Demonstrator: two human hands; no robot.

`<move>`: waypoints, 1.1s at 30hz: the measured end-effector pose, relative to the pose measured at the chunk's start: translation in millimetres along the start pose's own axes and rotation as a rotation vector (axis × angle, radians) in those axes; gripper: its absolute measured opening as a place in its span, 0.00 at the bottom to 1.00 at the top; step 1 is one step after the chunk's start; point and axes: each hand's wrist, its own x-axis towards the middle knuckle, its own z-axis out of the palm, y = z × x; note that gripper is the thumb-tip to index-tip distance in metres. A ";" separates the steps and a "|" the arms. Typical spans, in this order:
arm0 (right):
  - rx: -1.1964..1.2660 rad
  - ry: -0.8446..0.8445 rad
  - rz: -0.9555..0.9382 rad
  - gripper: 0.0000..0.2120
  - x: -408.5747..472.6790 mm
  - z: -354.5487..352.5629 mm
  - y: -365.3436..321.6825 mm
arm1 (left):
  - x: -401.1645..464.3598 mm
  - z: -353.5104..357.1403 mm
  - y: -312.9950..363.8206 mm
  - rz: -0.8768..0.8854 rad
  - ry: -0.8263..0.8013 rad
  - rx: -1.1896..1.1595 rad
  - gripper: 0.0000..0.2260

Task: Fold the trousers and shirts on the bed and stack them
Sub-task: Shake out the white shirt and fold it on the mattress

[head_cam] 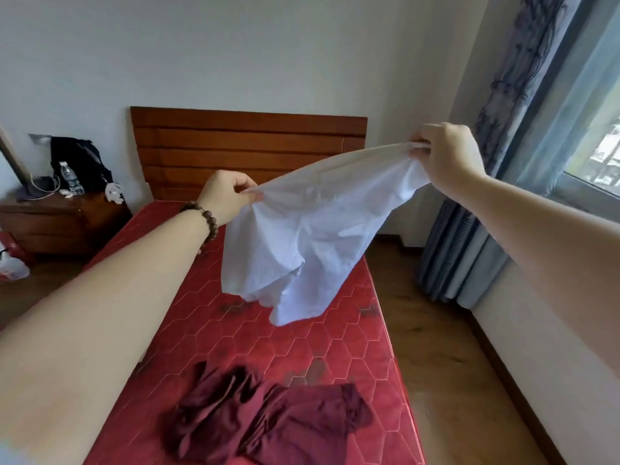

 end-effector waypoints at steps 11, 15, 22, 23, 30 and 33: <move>-0.090 -0.510 -0.006 0.09 -272.1 131.5 75.0 | -174.6 158.3 -126.8 -0.251 -0.421 0.166 0.11; -0.157 -0.794 0.094 0.15 -413.6 191.4 95.7 | -278.2 236.5 -191.5 -0.285 -0.632 0.326 0.14; -0.187 -1.090 0.014 0.12 -618.9 217.9 98.9 | -450.0 313.7 -246.6 -0.022 -0.900 0.505 0.09; -0.185 -1.102 0.021 0.13 -640.9 214.7 95.8 | -468.0 318.9 -248.5 0.052 -0.902 0.499 0.10; -0.194 -1.285 0.005 0.23 -751.5 204.0 77.7 | -548.8 324.3 -242.6 0.307 -0.989 0.638 0.18; -0.210 -1.353 0.075 0.24 -778.7 199.9 65.8 | -581.1 320.7 -244.1 0.378 -0.899 0.677 0.15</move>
